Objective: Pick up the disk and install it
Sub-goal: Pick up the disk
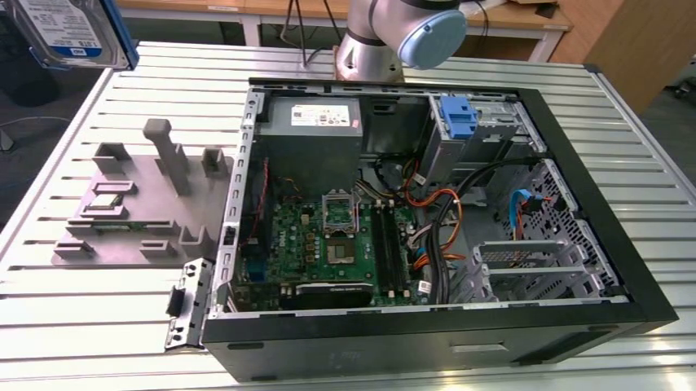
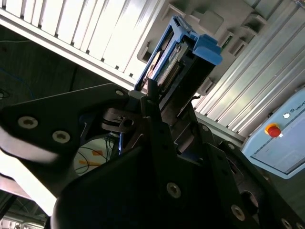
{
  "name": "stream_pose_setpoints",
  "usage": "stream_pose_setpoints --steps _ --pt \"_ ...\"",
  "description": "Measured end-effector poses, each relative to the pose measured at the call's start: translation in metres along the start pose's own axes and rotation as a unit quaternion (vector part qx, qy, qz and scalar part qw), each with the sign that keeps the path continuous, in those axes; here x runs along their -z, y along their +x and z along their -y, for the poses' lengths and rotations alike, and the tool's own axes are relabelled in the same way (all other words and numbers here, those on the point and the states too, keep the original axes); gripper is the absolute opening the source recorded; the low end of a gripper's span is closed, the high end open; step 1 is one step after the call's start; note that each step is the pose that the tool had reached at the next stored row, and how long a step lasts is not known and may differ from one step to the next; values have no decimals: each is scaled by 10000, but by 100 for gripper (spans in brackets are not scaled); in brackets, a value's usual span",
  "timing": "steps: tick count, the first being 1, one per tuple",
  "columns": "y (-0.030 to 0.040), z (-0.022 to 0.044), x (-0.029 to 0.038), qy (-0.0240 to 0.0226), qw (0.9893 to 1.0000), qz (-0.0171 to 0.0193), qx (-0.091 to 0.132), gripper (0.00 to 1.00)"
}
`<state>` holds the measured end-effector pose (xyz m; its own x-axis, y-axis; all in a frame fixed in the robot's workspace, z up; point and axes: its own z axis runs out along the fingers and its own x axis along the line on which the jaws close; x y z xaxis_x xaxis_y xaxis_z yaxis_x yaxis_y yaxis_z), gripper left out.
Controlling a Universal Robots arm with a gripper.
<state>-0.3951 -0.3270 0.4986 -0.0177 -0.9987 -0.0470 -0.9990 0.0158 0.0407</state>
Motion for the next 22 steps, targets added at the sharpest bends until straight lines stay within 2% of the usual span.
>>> stream_pose_setpoints --steps 10,17,22 --pt "-6 -6 136 0 10000 0 0 35" --pt "-9 -8 194 0 10000 0 0 35" --pt "-9 -8 201 1 10000 1 0 35"
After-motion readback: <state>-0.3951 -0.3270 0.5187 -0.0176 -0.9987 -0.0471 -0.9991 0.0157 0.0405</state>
